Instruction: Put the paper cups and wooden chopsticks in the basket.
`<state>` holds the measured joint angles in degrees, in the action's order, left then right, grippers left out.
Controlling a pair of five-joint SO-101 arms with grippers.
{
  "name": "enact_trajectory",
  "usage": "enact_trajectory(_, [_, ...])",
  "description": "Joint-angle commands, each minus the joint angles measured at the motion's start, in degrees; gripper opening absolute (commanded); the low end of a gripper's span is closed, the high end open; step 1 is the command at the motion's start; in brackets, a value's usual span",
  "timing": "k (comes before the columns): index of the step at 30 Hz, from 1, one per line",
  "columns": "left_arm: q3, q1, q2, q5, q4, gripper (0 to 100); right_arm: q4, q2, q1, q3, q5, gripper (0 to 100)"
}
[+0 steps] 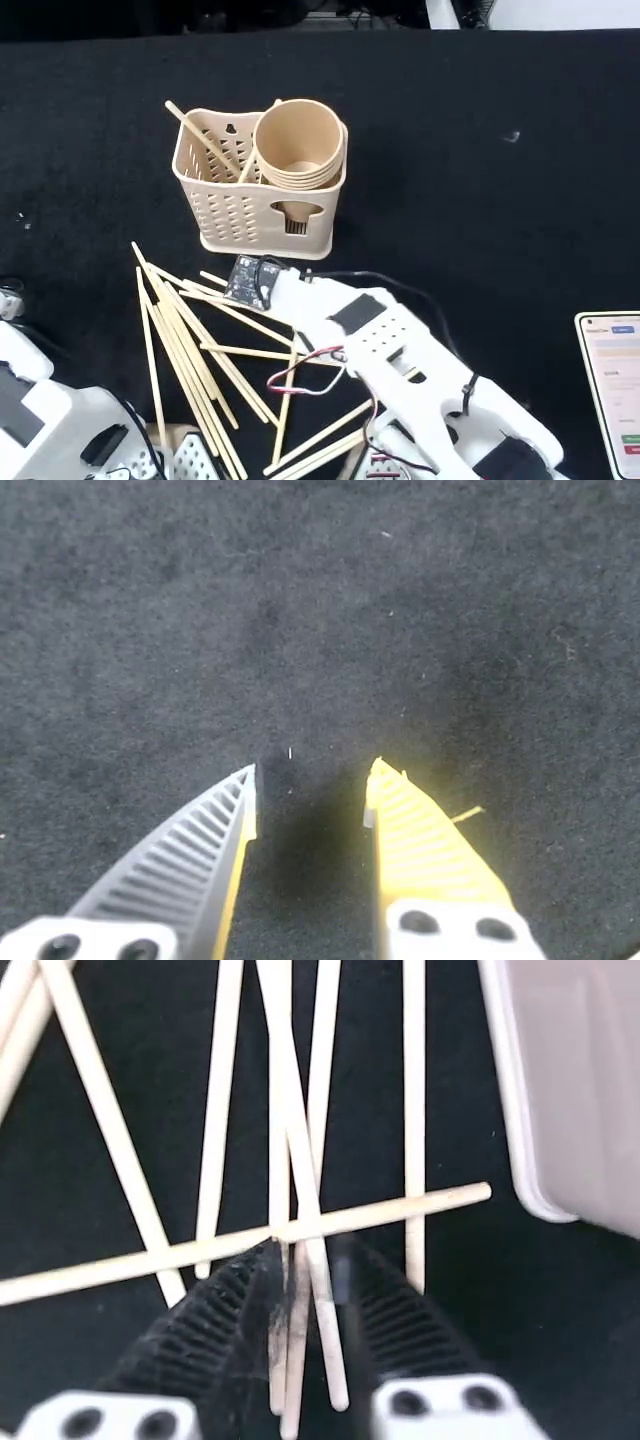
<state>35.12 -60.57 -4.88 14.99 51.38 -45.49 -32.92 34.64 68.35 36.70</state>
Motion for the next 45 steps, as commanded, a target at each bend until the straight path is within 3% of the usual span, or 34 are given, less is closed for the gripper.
enact_trajectory(1, [-2.77, -0.04, -2.11, 0.44, 0.00, 18, -4.13, -0.92, -4.84, -4.18, -0.62, 5.0])
enact_trajectory(17, [-2.77, -0.22, -2.11, 0.44, 0.00, 18, -12.66, -2.33, -8.97, -6.99, -0.62, 4.9])
enact_trajectory(21, [-2.77, -0.22, -2.11, 0.44, 0.00, 18, -15.30, -9.10, -12.04, -6.29, -0.44, 4.9])
enact_trajectory(30, [-2.77, -0.31, -2.11, 0.44, 0.00, 18, -15.38, -25.80, -10.90, 2.59, 0.26, 5.9])
enact_trajectory(34, [-2.77, -0.22, -2.11, 0.44, 0.00, 18, -19.87, -30.64, -11.25, 3.82, 7.74, 21.6])
enact_trajectory(36, [-2.77, -0.13, -2.11, 0.44, 0.00, 18, -22.68, -32.13, -11.43, 4.00, 17.14, 28.7])
enact_trajectory(39, [-2.77, -0.13, -2.11, 0.35, 0.00, 18, -26.64, -32.40, -11.08, 5.49, 34.64, 28.6])
enact_trajectory(41, [-2.77, -0.31, -2.11, 0.35, 0.00, 18, -28.40, -32.04, -11.08, 6.90, 42.37, 27.1])
enact_trajectory(45, [-2.95, -0.31, -2.11, 0.26, 0.00, 18, -28.48, -30.29, -8.70, 7.96, 42.64, 26.7])
